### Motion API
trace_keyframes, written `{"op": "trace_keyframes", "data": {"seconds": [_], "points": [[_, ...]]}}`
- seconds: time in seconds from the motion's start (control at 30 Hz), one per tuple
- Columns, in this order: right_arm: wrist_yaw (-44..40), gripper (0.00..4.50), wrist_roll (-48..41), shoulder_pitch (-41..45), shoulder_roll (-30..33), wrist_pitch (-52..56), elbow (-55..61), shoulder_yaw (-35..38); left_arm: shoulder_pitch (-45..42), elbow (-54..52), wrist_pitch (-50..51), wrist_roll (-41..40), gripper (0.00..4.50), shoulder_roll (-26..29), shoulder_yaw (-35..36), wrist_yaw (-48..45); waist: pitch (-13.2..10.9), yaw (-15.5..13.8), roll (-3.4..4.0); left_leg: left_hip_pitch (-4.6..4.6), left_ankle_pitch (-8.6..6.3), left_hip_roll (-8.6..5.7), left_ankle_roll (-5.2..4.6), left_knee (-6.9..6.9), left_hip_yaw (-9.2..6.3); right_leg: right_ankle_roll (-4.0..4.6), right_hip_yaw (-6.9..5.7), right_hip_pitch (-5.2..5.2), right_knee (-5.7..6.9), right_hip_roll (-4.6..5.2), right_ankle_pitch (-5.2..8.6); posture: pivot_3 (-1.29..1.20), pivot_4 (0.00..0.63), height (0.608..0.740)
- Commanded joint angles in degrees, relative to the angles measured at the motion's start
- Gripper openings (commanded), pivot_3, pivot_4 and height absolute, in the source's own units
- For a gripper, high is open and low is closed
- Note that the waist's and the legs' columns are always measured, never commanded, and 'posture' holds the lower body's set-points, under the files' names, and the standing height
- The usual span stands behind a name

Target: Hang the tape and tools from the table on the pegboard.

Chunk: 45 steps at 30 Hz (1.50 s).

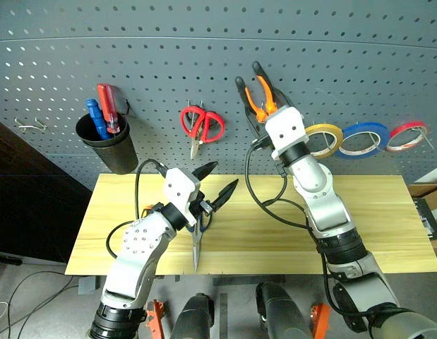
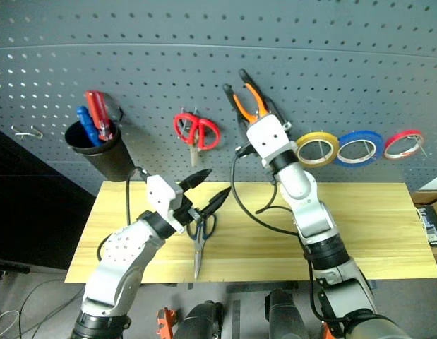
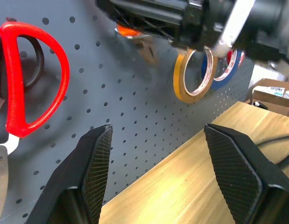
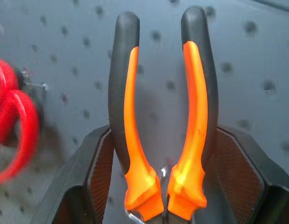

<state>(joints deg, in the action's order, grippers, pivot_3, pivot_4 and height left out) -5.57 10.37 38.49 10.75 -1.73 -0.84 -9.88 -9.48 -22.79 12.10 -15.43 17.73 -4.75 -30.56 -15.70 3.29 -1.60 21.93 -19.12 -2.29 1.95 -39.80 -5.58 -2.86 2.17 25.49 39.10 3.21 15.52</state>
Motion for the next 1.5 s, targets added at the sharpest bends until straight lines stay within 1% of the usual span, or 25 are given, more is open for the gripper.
{"op": "trace_keyframes", "data": {"seconds": [0.03,0.1,0.17,0.2,0.27,0.33,0.47,0.57,0.6,0.7,0.83,0.87,0.93,0.97,1.03,1.07,1.17,1.27,1.4,1.5], "points": [[0.85,2.88,-1.66,-0.89,-1.66,3.56,2.6,2.73,-0.42,-1.16,0.02,-0.33,3.34,-0.2,-0.73,-0.15,0.15,-0.04,0.05,-0.01,0.0,0.01,0.0,-0.02,0.0,0.02,0.0,-0.02,0.03,-0.01,-0.03,0.0,0.213,0.74],[-0.14,2.88,-2.64,-1.55,-2.26,6.3,3.47,3.17,-0.47,-0.92,0.64,-0.35,3.34,-0.06,-0.78,-0.05,0.44,-0.09,0.06,-0.03,0.0,0.02,0.0,-0.08,-0.05,0.04,-0.02,-0.06,0.07,-0.02,-0.05,0.0,0.215,0.74],[-1.12,3.6,-4.75,-2.81,-3.45,13.22,5.47,4.32,-0.49,-0.52,3.29,-1.04,3.34,0.3,-0.96,-0.1,0.88,-0.36,0.06,-0.04,0.0,0.01,0.0,-0.11,-0.13,0.03,-0.07,-0.13,0.06,-0.02,-0.06,0.0,0.215,0.74],[-1.8,3.83,-6.02,-3.5,-3.8,17.47,7.04,4.81,-0.43,-0.3,4.75,-1.35,3.34,0.6,-1.19,-0.36,1.12,-0.44,0.05,-0.05,0.0,0.0,0.0,-0.12,-0.14,0.03,-0.08,-0.15,0.04,-0.02,-0.06,0.0,0.216,0.74],[-3.16,4.47,-7.57,-4.38,-4.0,24.9,9.93,5.17,-0.24,-0.01,6.26,-0.96,3.34,1.35,-1.74,-0.93,1.19,-0.49,0.06,-0.07,0.0,-0.02,-0.01,-0.13,-0.16,0.01,-0.07,-0.2,0.01,-0.02,-0.07,-0.01,0.217,0.74],[-4.16,4.47,-8.44,-5.39,-3.7,31.31,13.08,5.35,-0.17,0.01,7.78,-1.3,3.34,1.49,-1.84,-1.01,1.19,-0.44,0.07,-0.06,0.0,-0.03,-0.01,-0.13,-0.16,-0.01,-0.03,-0.19,0.02,-0.02,-0.1,-0.01,0.218,0.74],[-6.29,4.47,-9.28,-7.44,-1.78,40.85,19.02,4.82,0.06,-0.23,10.78,-1.69,3.34,1.93,-2.55,-1.62,1.2,-0.28,0.08,-0.06,0.0,-0.01,-0.01,-0.12,-0.16,-0.01,-0.03,-0.16,0.04,-0.03,-0.1,-0.01,0.221,0.74],[-11.35,4.47,-13.01,-10.9,1.87,50.65,26.62,3.83,1.22,-0.36,14.01,-1.02,3.34,3.15,-2.83,-1.57,1.21,-0.26,0.09,-0.06,-0.01,-0.01,-0.02,-0.1,-0.18,-0.01,-0.04,-0.16,0.02,-0.03,-0.1,-0.01,0.228,0.74],[-13.07,4.47,-14.65,-12.05,2.96,53.74,29.09,3.56,1.54,-0.21,16.02,-0.36,3.34,3.98,-2.95,-1.05,1.21,-0.25,0.09,-0.05,-0.01,-0.01,-0.03,-0.09,-0.18,-0.01,-0.03,-0.16,0.01,-0.03,-0.1,-0.01,0.23,0.74],[-17.77,4.47,-21.08,-15.6,5.36,62.0,36.65,3.63,2.68,1.16,26.39,3.04,3.34,7.86,-4.04,1.99,1.21,-0.04,0.09,-0.06,-0.02,-0.01,-0.05,-0.08,-0.18,-0.01,-0.02,-0.17,0.01,-0.04,-0.1,-0.01,0.236,0.74],[-19.43,4.47,-26.04,-18.62,6.65,68.31,42.16,5.01,6.33,0.98,34.75,4.79,3.34,12.53,-4.26,3.28,1.21,0.2,0.09,-0.12,-0.04,-0.01,-0.08,-0.07,-0.22,-0.01,0.01,-0.17,0.07,-0.08,-0.1,-0.01,0.243,0.74],[-19.74,4.47,-27.08,-19.14,7.06,69.33,43.09,5.1,7.17,0.71,37.34,3.82,3.34,12.34,-3.21,3.69,1.21,0.02,0.09,-0.12,-0.04,-0.01,-0.08,-0.07,-0.23,-0.01,0.0,-0.18,0.06,-0.08,-0.1,-0.01,0.245,0.74],[-19.75,4.5,-28.6,-19.22,7.53,70.95,44.1,4.92,7.97,-0.17,40.29,1.02,3.6,11.08,-0.45,3.65,1.21,-0.16,0.09,-0.11,-0.04,-0.04,-0.09,-0.09,-0.28,-0.01,-0.03,-0.21,0.03,-0.06,-0.1,-0.02,0.25,0.74],[-19.62,4.5,-29.08,-19.05,7.72,71.5,44.33,4.81,8.03,-0.43,41.16,1.04,3.81,11.12,-0.39,3.87,1.21,-0.25,0.09,-0.1,-0.04,-0.04,-0.09,-0.09,-0.28,-0.01,-0.03,-0.21,0.01,-0.06,-0.1,-0.02,0.252,0.74],[-19.51,4.5,-30.02,-18.59,8.09,72.2,44.6,4.61,7.81,0.15,44.01,2.21,4.36,10.29,-0.44,6.46,1.21,-0.66,0.09,-0.1,-0.04,-0.04,-0.08,-0.11,-0.35,0.0,-0.08,-0.23,0.01,-0.04,-0.1,-0.02,0.256,0.74],[-19.6,4.5,-30.55,-18.26,8.23,72.44,44.65,4.48,7.44,1.48,45.71,3.54,4.43,9.37,-0.82,8.88,1.21,-0.77,0.09,-0.1,-0.04,-0.04,-0.08,-0.1,-0.36,0.0,-0.09,-0.24,0.01,-0.04,-0.1,-0.01,0.261,0.74],[-19.64,4.5,-31.97,-17.4,8.63,72.78,44.57,4.07,6.13,4.42,48.41,6.45,4.43,7.15,-2.07,13.83,1.21,-0.96,0.09,-0.11,-0.04,-0.05,-0.08,-0.11,-0.34,0.0,-0.08,-0.25,0.01,-0.04,-0.1,-0.01,0.265,0.74],[-19.58,4.5,-32.96,-16.58,8.88,73.08,44.35,3.48,4.72,5.83,48.72,6.12,4.43,4.75,-2.25,14.58,1.2,-0.96,0.09,-0.1,-0.04,-0.06,-0.08,-0.09,-0.34,0.0,-0.07,-0.22,0.0,-0.04,-0.1,-0.02,0.271,0.74],[-20.04,4.5,-34.8,-16.61,9.96,73.54,45.39,3.11,2.07,9.63,47.86,7.38,4.43,1.11,-5.1,16.17,1.2,-1.26,0.09,-0.09,-0.04,-0.06,-0.08,-0.1,-0.35,0.0,-0.09,-0.23,-0.02,-0.02,-0.1,-0.03,0.27,0.74],[-19.99,4.5,-36.18,-16.74,10.69,73.92,46.01,3.25,0.38,12.73,48.68,7.56,4.43,-1.77,-4.91,17.5,1.21,-1.38,0.1,-0.08,-0.04,-0.07,-0.08,-0.1,-0.35,0.0,-0.09,-0.24,-0.03,-0.01,-0.1,-0.04,0.268,0.74]]}}
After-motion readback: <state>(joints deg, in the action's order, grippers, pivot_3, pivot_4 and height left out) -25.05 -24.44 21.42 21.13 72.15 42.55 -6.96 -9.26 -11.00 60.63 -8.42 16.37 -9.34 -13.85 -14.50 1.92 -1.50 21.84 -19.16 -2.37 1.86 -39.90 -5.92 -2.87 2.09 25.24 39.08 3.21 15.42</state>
